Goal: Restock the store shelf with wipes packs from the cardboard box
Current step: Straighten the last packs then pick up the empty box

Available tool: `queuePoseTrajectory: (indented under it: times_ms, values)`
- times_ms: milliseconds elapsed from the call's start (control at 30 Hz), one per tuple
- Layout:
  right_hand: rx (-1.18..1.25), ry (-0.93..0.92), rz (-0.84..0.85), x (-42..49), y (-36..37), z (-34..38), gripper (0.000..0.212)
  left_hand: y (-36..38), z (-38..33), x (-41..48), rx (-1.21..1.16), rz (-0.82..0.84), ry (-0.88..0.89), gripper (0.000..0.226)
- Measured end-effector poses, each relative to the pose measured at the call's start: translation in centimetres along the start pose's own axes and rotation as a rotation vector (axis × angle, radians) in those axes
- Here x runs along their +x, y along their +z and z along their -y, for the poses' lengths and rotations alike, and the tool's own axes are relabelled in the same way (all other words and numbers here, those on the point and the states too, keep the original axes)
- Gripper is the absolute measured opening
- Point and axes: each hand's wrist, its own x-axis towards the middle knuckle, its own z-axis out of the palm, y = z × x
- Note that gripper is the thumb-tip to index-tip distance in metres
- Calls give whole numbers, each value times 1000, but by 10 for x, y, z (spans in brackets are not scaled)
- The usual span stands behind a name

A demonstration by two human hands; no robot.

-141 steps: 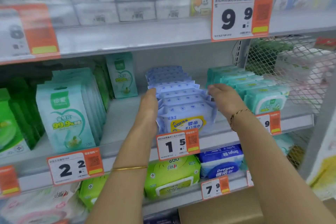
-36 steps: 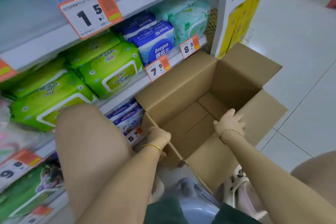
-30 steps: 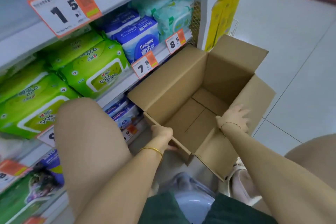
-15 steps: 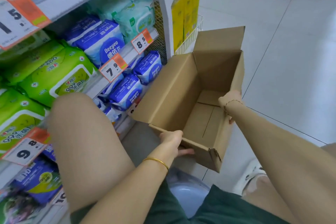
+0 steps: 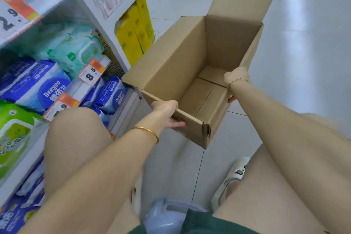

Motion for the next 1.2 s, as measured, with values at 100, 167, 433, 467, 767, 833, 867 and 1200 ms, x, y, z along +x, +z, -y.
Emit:
queuePoseTrajectory:
  times_ms: [100, 167, 433, 467, 767, 833, 867, 1200]
  values:
    - [61, 1, -29, 31, -5, 25, 39, 17, -39, 21, 52, 18, 34, 49]
    - [78, 2, -28, 56, -2, 37, 38, 28, -62, 44, 75, 23, 29, 50]
    - [115, 110, -94, 175, -7, 103, 29, 99, -176, 133, 172, 70, -13, 48]
    - [112, 120, -103, 181, -16, 112, 25, 109, -190, 132, 185, 66, -18, 48]
    - [21, 210, -104, 146, -151, 199, 12, 175, -300, -5, 286, 15, -150, 43]
    - [2, 261, -93, 129, -189, 219, 13, 188, -324, -47, 304, 6, -198, 43]
    - [-10, 285, -88, 122, -207, 229, 13, 196, -337, -64, 325, 8, -221, 43]
    - [34, 527, -167, 194, -336, 320, 32, 328, -474, -84, 459, 77, -247, 42]
